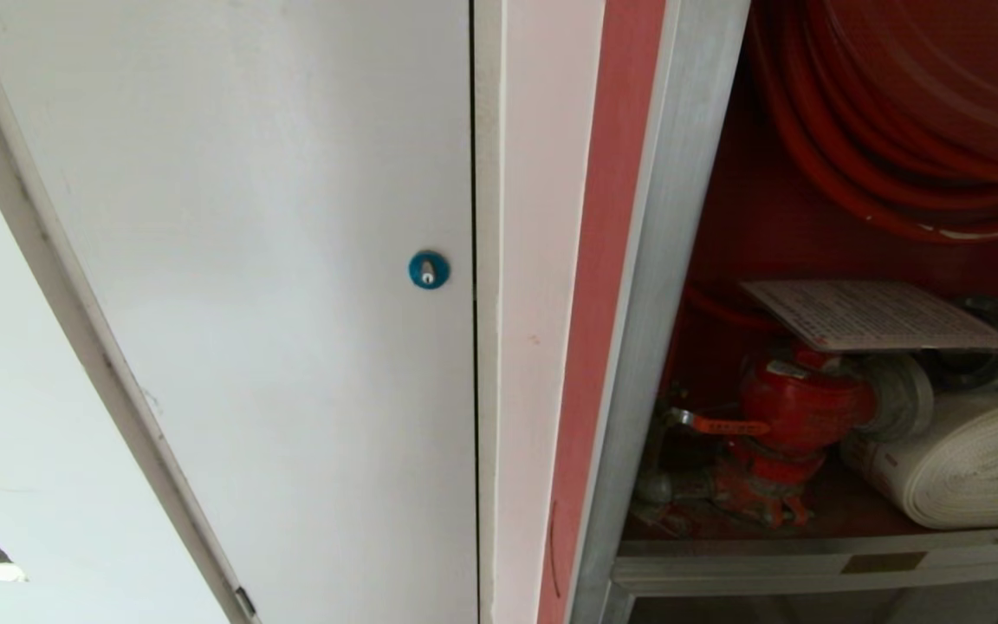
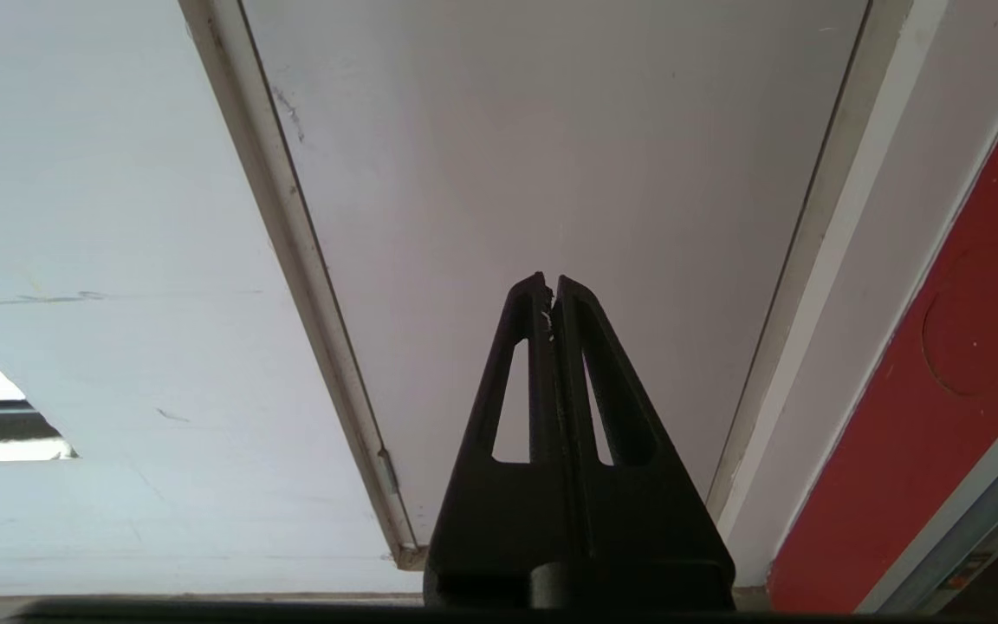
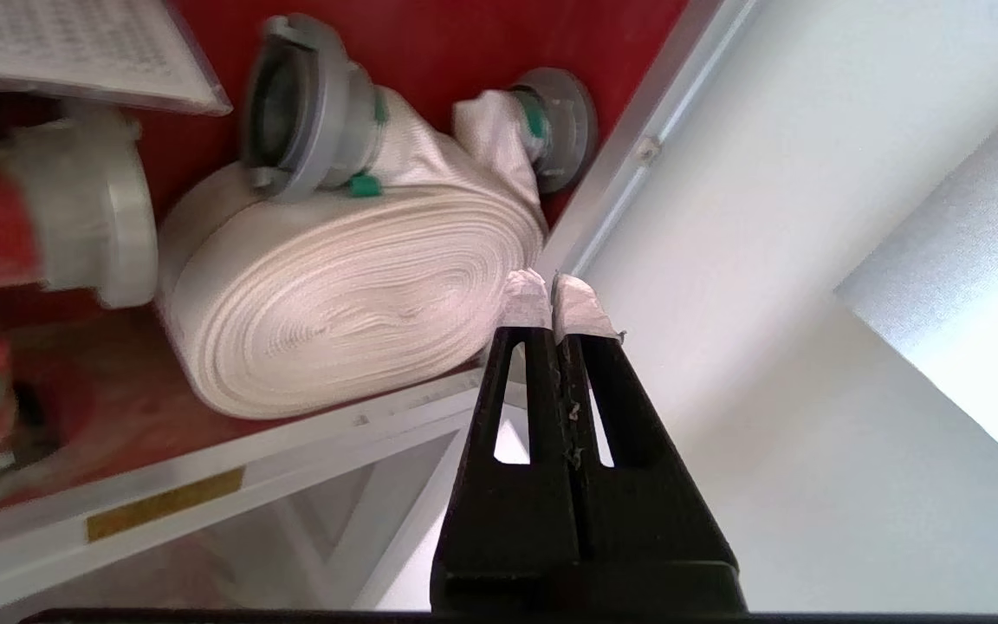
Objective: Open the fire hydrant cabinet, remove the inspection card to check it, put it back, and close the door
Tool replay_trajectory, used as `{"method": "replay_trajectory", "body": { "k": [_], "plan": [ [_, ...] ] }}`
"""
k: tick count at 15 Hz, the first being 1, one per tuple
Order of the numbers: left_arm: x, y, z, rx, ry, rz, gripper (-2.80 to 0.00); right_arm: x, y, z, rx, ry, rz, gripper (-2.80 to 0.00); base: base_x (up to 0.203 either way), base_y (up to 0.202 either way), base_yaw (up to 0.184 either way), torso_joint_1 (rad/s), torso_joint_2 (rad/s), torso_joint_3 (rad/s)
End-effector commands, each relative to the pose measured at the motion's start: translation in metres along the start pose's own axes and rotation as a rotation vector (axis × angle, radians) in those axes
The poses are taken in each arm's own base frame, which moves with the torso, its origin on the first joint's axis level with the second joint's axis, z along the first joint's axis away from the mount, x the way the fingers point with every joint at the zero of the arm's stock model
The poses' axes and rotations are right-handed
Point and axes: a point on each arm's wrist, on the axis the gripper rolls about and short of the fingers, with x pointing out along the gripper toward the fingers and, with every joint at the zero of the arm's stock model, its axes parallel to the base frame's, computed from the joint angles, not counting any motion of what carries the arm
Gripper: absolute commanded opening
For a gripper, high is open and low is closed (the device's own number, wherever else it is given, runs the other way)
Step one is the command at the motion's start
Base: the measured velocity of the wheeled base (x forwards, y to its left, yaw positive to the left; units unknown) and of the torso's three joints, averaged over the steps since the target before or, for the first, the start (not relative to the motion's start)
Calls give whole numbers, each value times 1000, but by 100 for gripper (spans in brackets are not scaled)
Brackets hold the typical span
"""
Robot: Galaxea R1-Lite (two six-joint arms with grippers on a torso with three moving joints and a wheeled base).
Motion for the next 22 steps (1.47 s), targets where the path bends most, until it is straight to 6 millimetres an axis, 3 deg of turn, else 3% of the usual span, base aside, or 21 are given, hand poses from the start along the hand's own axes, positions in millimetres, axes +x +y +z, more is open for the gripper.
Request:
{"method": "replay_trajectory", "body": {
  "k": [1, 4, 9, 12, 17, 22],
  "plan": [
    [0, 0, -2, 0, 6, 0, -280, 9, 4, 1, -14, 27, -32, -280, 0, 0, 0, 0, 0, 0],
    [0, 0, -2, 0, 6, 0, -280, 17, 2, 1, -22, 25, -12, -280, 0, 0, 0, 0, 0, 0],
    [0, 0, -2, 0, 6, 0, -280, 29, 0, 1, -121, -97, 310, -280, 0, 0, 0, 0, 0, 0],
    [1, 0, -2, 0, 6, 0, -280, 39, -1, 8, -229, -132, 351, -280, 0, 0, 0, 0, 0, 0],
    [0, 0, -2, 0, 6, 0, -280, 60, 3, 7, -546, -132, 365, -280, 0, 0, 0, 0, 0, 0],
    [0, 0, -2, 0, 6, 0, -280, 69, 5, 4, -876, -159, 366, -280, 0, 0, 0, 0, 0, 0]
  ]
}}
